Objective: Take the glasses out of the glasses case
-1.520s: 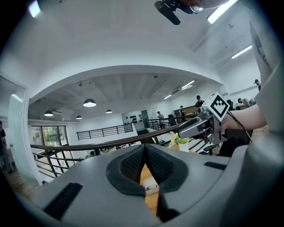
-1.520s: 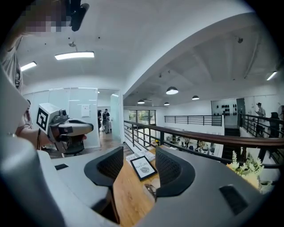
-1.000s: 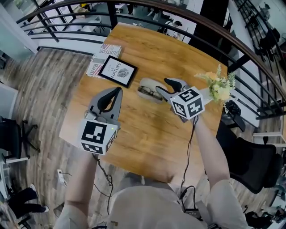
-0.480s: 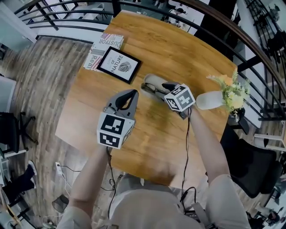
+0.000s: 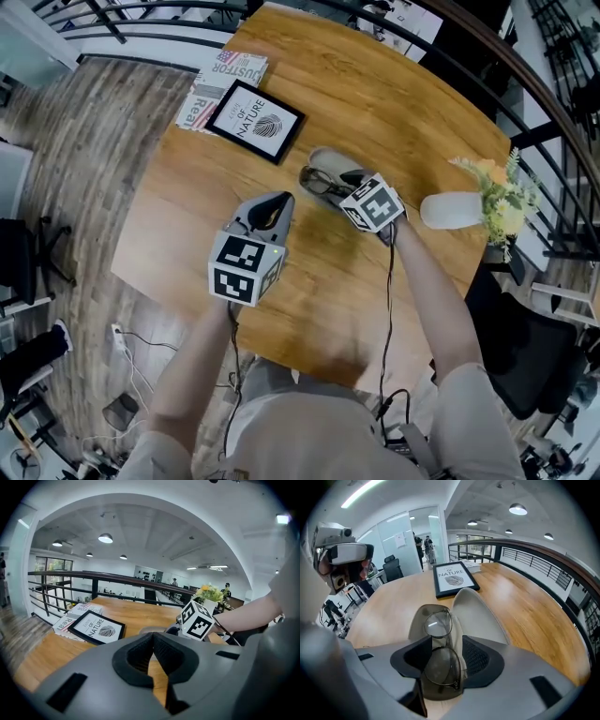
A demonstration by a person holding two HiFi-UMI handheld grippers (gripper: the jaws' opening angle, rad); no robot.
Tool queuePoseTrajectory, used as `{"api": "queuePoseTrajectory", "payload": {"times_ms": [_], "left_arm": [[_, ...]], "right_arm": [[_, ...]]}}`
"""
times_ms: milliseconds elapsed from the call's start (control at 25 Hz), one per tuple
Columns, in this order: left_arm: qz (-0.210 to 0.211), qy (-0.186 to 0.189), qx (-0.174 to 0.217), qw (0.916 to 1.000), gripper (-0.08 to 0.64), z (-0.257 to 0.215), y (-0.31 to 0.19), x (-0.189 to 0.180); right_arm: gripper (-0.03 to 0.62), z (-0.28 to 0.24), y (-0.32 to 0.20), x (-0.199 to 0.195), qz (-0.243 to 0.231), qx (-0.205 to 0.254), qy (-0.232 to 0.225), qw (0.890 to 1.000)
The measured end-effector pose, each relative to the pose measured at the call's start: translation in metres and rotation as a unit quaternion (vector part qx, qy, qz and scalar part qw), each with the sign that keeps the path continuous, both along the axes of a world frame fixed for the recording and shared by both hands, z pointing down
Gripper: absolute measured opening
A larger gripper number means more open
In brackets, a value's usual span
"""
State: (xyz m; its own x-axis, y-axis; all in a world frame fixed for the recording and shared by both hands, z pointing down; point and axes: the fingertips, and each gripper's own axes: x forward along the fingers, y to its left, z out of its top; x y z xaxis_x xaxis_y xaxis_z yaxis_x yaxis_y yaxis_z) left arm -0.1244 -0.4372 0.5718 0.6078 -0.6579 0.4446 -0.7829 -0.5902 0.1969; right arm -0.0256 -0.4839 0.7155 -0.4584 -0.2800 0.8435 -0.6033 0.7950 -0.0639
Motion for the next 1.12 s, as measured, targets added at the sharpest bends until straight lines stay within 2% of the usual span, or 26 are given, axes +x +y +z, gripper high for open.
{"api": "queuePoseTrajectory", "payload": {"times_ms": [280, 480, 600, 880, 1120], "left_arm": [[0.000, -0.010, -0.015, 0.9998, 0.015, 0.011, 0.010, -0.004], [-0.008, -0.008, -0.024, 0.9996, 0.016, 0.015, 0.022, -0.010], [-0.010, -0.011, -0.027, 0.9995, 0.016, 0.015, 0.028, -0.015], [-0.019, -0.018, -0.030, 0.9992, 0.017, 0.011, 0.039, -0.029], [-0.018, -0.026, -0.011, 0.9994, 0.016, -0.007, 0.041, -0.034]], "right_arm": [[0.217, 0.010, 0.008, -0.007, -0.024, 0.010, 0.028, 0.999], [0.164, 0.011, 0.023, -0.021, -0.110, 0.001, 0.070, 0.991], [0.117, 0.013, 0.027, -0.025, -0.129, -0.015, 0.077, 0.989], [0.045, -0.004, 0.040, -0.033, -0.105, -0.051, 0.036, 0.992], [0.044, -0.045, 0.035, -0.031, -0.072, 0.017, 0.010, 0.997]]}}
